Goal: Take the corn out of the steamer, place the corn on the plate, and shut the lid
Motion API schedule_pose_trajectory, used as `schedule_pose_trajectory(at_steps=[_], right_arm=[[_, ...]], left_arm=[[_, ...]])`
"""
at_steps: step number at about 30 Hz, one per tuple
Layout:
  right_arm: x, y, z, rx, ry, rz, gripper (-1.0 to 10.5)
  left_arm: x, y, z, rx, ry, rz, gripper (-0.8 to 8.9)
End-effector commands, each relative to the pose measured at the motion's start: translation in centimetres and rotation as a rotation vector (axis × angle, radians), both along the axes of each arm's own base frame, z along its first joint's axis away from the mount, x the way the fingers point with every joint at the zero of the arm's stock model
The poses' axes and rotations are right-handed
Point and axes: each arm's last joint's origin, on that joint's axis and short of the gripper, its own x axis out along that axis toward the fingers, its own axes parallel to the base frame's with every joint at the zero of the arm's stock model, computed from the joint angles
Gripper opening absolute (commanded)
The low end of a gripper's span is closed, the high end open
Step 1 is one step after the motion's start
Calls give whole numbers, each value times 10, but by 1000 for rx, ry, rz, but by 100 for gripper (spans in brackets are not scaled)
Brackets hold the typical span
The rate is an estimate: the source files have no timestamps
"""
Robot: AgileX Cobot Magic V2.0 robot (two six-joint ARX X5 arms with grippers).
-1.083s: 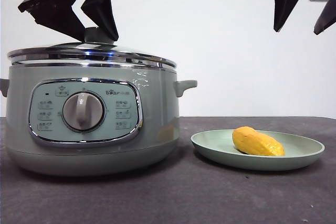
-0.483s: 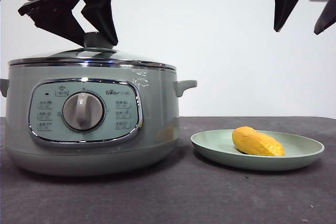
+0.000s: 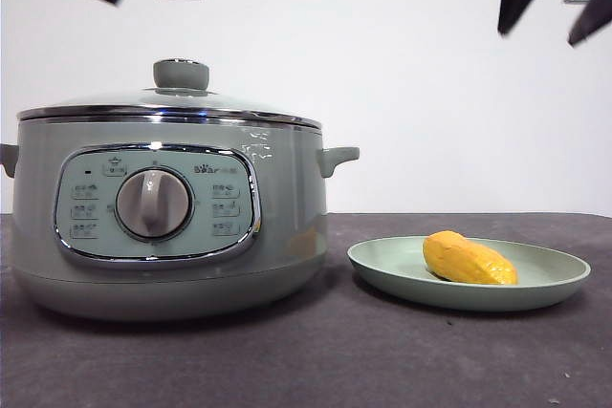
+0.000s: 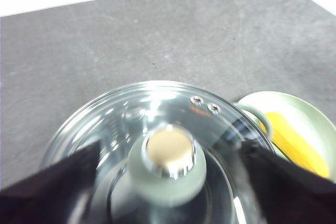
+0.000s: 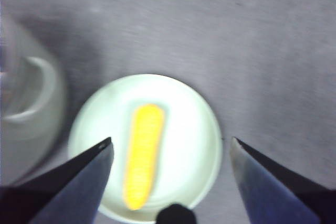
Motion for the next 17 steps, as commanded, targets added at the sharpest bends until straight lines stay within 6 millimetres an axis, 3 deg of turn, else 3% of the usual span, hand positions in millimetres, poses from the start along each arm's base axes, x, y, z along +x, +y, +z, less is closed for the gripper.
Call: schedule_pose_trajectory(at_steps=[1,2,4,8,17], right_arm=[[-16,-3,9,50,-38,64,162],[-23,-5,12,58,-65,67,82],[-39,-8,15,76,-122,82,-16],[-64,-16,0,114,-230,94,-16],[-103,-33,-51,162,-407,62,-16]], left_arm=[[-19,12,5,28,-7,-3,79],[-26,16,7,52,-20,15,-28],[-40,24,11,82,-62,76,-6],[-61,29,1,43,-116,41,-8],[-88,40,-55,3,-172,7,-8]])
